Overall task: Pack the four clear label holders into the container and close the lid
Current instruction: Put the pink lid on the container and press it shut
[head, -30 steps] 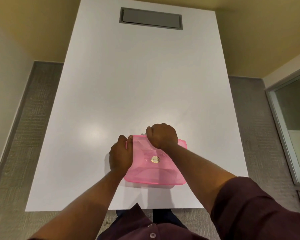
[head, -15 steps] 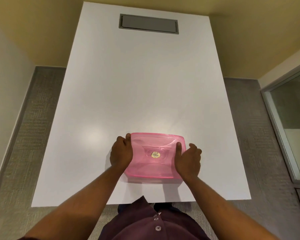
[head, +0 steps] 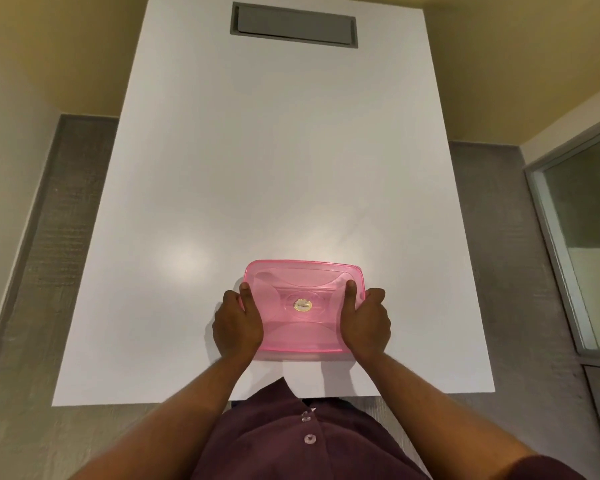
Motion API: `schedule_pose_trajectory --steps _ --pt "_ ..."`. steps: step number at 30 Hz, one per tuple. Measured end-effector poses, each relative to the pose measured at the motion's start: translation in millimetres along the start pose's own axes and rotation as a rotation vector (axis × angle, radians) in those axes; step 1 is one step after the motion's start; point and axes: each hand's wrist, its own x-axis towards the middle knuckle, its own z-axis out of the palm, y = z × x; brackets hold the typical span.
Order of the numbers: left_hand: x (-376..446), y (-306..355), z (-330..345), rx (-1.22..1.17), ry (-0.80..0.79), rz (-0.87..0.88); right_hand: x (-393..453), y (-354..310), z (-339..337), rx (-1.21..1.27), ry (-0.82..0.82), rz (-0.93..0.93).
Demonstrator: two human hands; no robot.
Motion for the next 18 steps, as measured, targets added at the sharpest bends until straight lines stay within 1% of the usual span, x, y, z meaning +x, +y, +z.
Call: schedule_pose_trajectory --steps 7,11,14,18 --pt "-1 2 1 -0.016 0.000 -0.004 0 1 0 -0.014 0.011 -0.027" --pt "1 0 0 -0.114 -0.035 0.030 0 -1 -4 0.017 0.009 -0.061" --pt "5 3 -2 -0.221 -0.129 0.011 2 -1 -6 0.111 -0.095 -0.067" --pt "9 16 -6 -0.283 -0.258 -0.094 13 -6 -10 0.209 -0.255 0.035"
